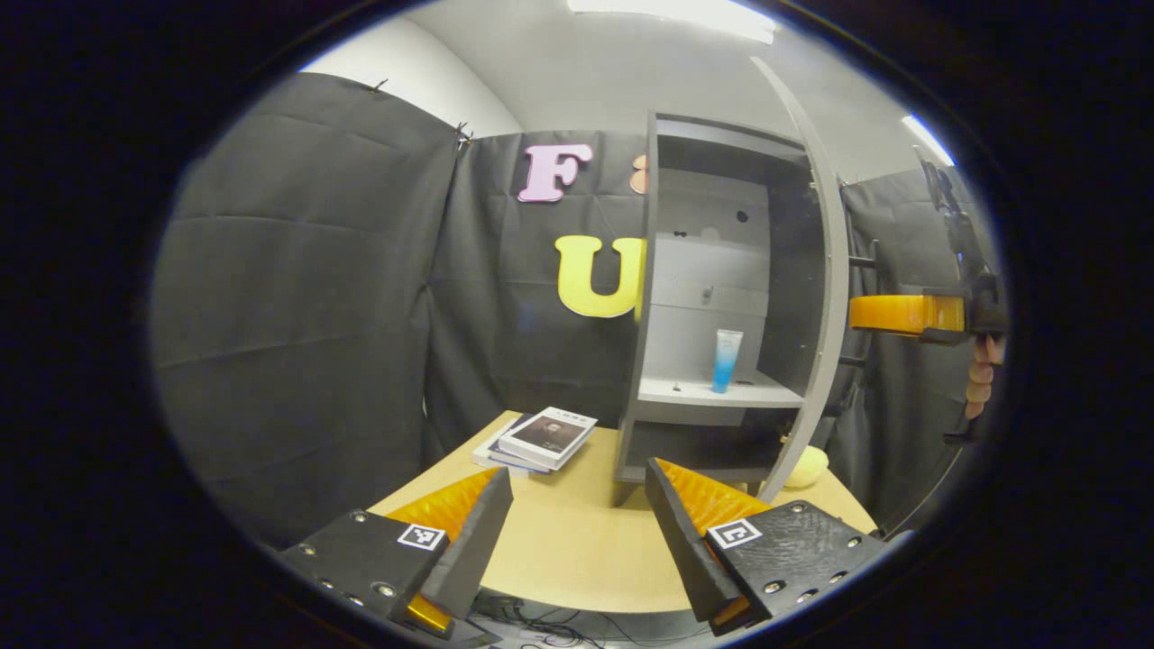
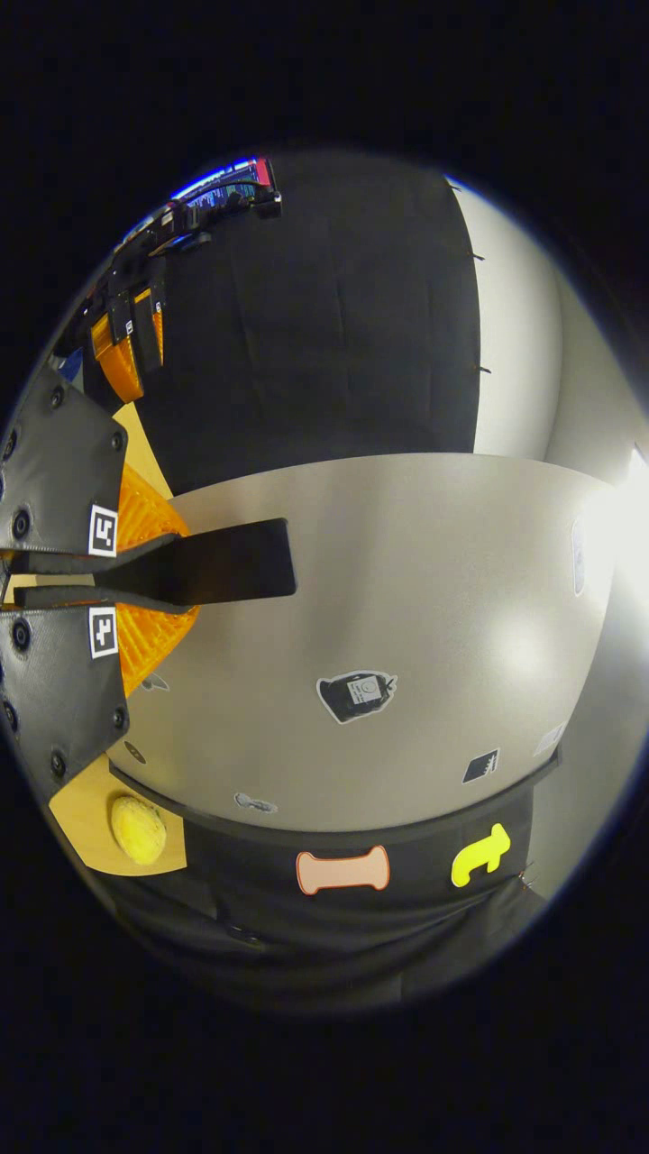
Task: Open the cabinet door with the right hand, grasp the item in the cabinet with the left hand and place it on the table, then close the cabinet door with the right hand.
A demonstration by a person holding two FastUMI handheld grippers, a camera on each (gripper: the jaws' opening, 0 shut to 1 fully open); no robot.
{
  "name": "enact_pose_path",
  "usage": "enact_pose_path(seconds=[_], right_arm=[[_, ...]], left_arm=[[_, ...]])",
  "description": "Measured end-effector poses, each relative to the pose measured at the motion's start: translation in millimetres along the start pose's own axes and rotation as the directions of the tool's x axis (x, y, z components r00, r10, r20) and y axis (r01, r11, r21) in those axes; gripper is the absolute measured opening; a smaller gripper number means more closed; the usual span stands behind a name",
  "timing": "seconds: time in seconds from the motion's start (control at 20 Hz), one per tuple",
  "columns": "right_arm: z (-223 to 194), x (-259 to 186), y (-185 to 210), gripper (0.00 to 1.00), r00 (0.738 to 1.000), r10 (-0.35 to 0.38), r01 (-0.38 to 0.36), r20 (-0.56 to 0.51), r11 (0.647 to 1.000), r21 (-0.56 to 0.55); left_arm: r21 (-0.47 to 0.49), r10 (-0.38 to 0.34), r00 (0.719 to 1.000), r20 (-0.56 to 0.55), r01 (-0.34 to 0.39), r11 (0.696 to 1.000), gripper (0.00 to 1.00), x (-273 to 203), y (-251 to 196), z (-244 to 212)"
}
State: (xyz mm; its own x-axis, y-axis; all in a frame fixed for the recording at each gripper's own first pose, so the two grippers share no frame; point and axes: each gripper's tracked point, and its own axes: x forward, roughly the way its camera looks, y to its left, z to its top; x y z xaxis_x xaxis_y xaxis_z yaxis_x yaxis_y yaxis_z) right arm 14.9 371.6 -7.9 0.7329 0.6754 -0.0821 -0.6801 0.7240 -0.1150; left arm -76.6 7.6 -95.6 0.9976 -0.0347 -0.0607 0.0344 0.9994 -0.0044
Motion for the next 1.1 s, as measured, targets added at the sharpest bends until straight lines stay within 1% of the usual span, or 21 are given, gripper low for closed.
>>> enact_pose_path(seconds=[0.05, 0.1, 0.15, 0.2, 0.25, 0.45, 0.6, 0.65, 0.75, 0.85, 0.9, 0.95, 1.0, 1.05, 1.1], right_arm=[[-0.8, -2.2, -1.4, 0.10, 1.000, -0.007, 0.007, 0.006, 1.000, 0.003], [-0.5, -4.9, -2.9, 0.06, 1.000, -0.015, 0.015, 0.010, 1.000, 0.009], [-1.2, -7.4, -4.6, 0.06, 1.000, -0.025, 0.025, 0.011, 1.000, 0.015], [-1.4, -9.6, -7.6, 0.02, 0.999, -0.034, 0.033, 0.009, 0.999, 0.019], [-1.1, -11.6, -9.2, 0.06, 0.999, -0.039, 0.039, 0.005, 0.999, 0.017], [-1.1, -18.6, -15.0, 0.06, 0.999, -0.043, 0.042, 0.003, 0.999, 0.017], [0.8, -23.8, -18.7, 0.06, 0.998, -0.064, 0.064, 0.014, 0.998, 0.028], [1.4, -25.6, -21.0, 0.02, 0.997, -0.074, 0.074, 0.017, 0.997, 0.028], [2.1, -29.3, -27.9, 0.02, 0.995, -0.096, 0.095, 0.028, 0.995, 0.019], [1.5, -34.3, -34.5, 0.02, 0.992, -0.119, 0.117, 0.041, 0.993, 0.032], [2.5, -35.6, -37.7, 0.06, 0.990, -0.132, 0.130, 0.047, 0.991, 0.040], [2.9, -38.6, -40.2, 0.02, 0.988, -0.146, 0.144, 0.052, 0.989, 0.044], [3.7, -41.4, -44.3, 0.02, 0.985, -0.162, 0.160, 0.054, 0.986, 0.044], [3.3, -46.0, -49.2, 0.05, 0.982, -0.176, 0.174, 0.060, 0.984, 0.045], [3.5, -49.0, -54.5, 0.05, 0.980, -0.189, 0.186, 0.062, 0.981, 0.049]], left_arm=[[0.007, -0.018, 1.000, -0.007, 0.018, 1.000, 0.90, 0.1, -7.8, -4.5], [0.019, -0.033, 0.999, -0.015, 0.034, 0.999, 0.90, -0.2, -13.3, -8.6], [0.034, -0.044, 0.999, -0.019, 0.045, 0.998, 0.90, 0.0, -18.0, -9.5], [0.046, -0.054, 0.998, -0.019, 0.054, 0.997, 0.90, -0.3, -23.6, -9.1], [0.050, -0.061, 0.998, -0.018, 0.062, 0.997, 0.90, -0.8, -29.2, -7.9], [0.014, -0.108, 0.994, -0.020, 0.109, 0.994, 0.89, 0.9, -59.6, -11.1], [0.041, -0.148, 0.989, -0.032, 0.149, 0.988, 0.90, -2.6, -80.4, -16.4], [0.056, -0.154, 0.987, -0.038, 0.156, 0.986, 0.90, -4.0, -85.4, -18.6], [0.069, -0.173, 0.984, -0.047, 0.176, 0.982, 0.90, -5.4, -96.6, -22.5], [0.058, -0.193, 0.979, -0.062, 0.196, 0.979, 0.90, -7.5, -109.4, -28.0], [0.050, -0.210, 0.976, -0.065, 0.213, 0.976, 0.90, -8.4, -118.6, -30.7], [0.049, -0.225, 0.972, -0.070, 0.228, 0.972, 0.90, -8.7, -127.3, -31.8], [0.056, -0.236, 0.969, -0.077, 0.241, 0.969, 0.90, -8.2, -133.7, -34.3], [0.067, -0.248, 0.965, -0.081, 0.253, 0.965, 0.90, -9.1, -138.2, -35.1], [0.079, -0.260, 0.962, -0.083, 0.266, 0.961, 0.90, -8.6, -145.3, -34.7]])
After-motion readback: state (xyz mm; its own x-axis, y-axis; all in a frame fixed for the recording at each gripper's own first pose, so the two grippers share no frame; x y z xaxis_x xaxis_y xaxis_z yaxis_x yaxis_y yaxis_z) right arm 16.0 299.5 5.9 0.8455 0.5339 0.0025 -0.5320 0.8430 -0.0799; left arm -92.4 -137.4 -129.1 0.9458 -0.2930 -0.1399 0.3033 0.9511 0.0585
